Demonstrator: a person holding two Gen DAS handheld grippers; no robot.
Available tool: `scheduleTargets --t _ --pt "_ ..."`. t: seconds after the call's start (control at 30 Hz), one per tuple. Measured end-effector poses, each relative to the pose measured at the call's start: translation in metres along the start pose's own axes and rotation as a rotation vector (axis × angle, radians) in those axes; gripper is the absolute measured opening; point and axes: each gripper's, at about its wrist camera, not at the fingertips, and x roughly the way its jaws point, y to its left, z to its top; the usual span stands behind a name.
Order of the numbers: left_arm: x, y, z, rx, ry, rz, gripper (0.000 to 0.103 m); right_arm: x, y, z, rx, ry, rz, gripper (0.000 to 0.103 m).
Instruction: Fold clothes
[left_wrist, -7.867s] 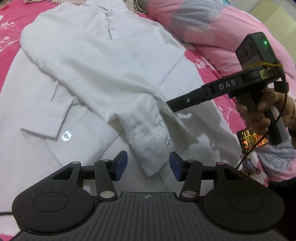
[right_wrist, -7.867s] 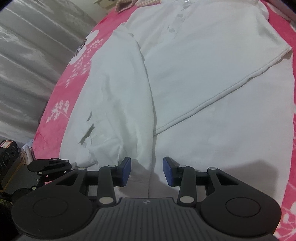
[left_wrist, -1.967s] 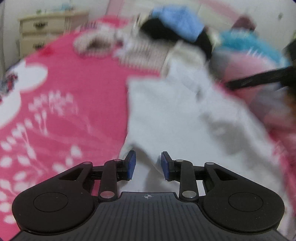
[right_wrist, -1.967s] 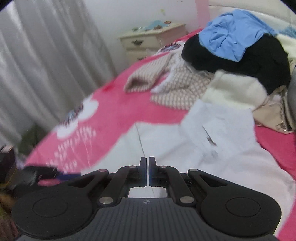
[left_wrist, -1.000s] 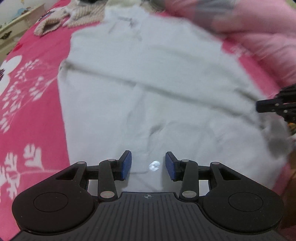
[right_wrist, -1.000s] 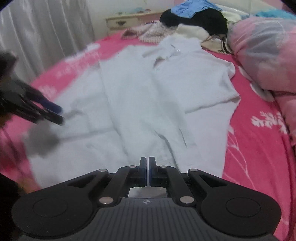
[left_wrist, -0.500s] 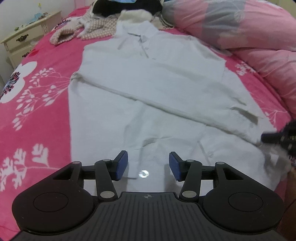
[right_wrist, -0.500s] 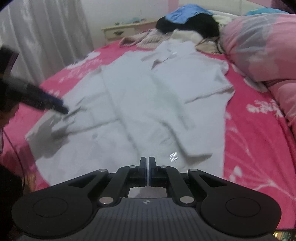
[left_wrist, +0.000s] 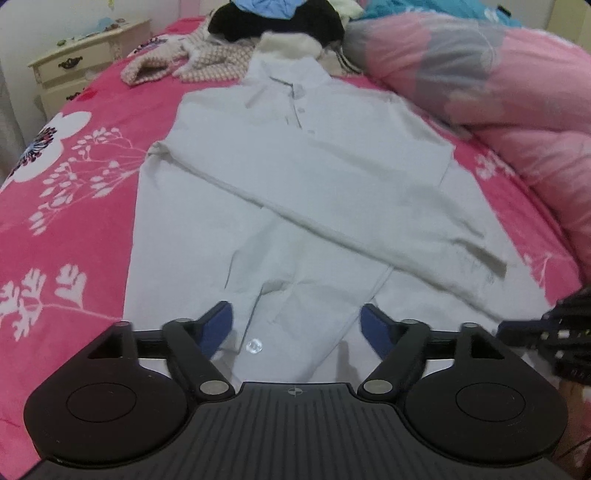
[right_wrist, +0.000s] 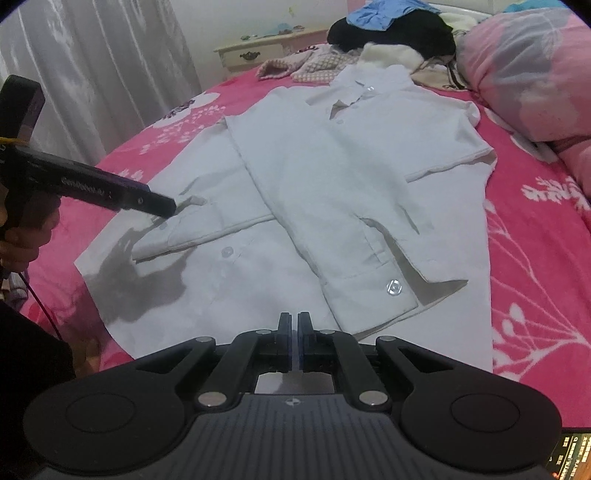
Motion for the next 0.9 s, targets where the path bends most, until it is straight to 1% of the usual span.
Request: scheduleTargets --t 0.03,0.1,0.2,0.37,0.47,0.6,0.63,0.67,0.7,0.77,0.83,0.9 --pt "-0.0008 -0.0002 0.0006 -0.007 -0.002 -0.005 0.087 -0.0005 -0.0001 -0.0002 0.003 0.000 0.000 0.006" --pt "-0.0020 -0.0015 0.0008 -0.015 -0.007 -0.006 0.095 -0.0015 -0.0002 -0.0003 0.005 -0.004 -0.001 0.007" --pt "-0.0035 -0.0044 0.0007 -0.015 -0.016 0.000 0.099 -0.0021 0.0007 -0.0004 0.004 -0.006 -0.004 0.008" --pt "-0.0048 -0.0061 -0.0003 -0.019 -0.024 0.005 0.102 -0.0013 0.0021 -0.0004 0.007 -0.002 -0.007 0.008" --pt "-0.0050 -0.0054 -0.0005 -0.032 -0.024 0.012 0.103 -0.0009 0.0029 -0.0006 0.007 0.000 -0.010 0.014" --pt "-0.0055 -0.0050 -0.0006 -0.038 -0.029 0.022 0.103 -0.0007 0.0034 -0.0001 0.008 0.002 -0.011 0.015" --pt "-0.0058 -0.0049 -0.0007 -0.041 -0.031 0.024 0.103 -0.0010 0.0033 0.0001 0.011 0.000 -0.013 0.019" --pt "-0.0062 -0.0044 -0.0007 -0.042 -0.032 0.024 0.103 -0.0017 0.0030 0.0005 0.017 -0.006 -0.013 0.027" --pt "-0.0066 -0.0040 -0.0008 -0.044 -0.033 0.024 0.103 -0.0024 0.0028 0.0010 0.022 -0.011 -0.012 0.032" --pt "-0.0066 -0.0039 -0.0011 -0.044 -0.033 0.023 0.103 -0.0043 0.0031 0.0019 0.028 -0.029 -0.017 0.048" --pt "-0.0066 -0.0038 -0.0014 -0.044 -0.033 0.023 0.103 -0.0062 0.0042 0.0028 0.028 -0.046 -0.023 0.058" --pt "-0.0066 -0.0036 -0.0016 -0.047 -0.033 0.024 0.103 -0.0078 0.0064 0.0036 0.017 -0.061 -0.032 0.062"
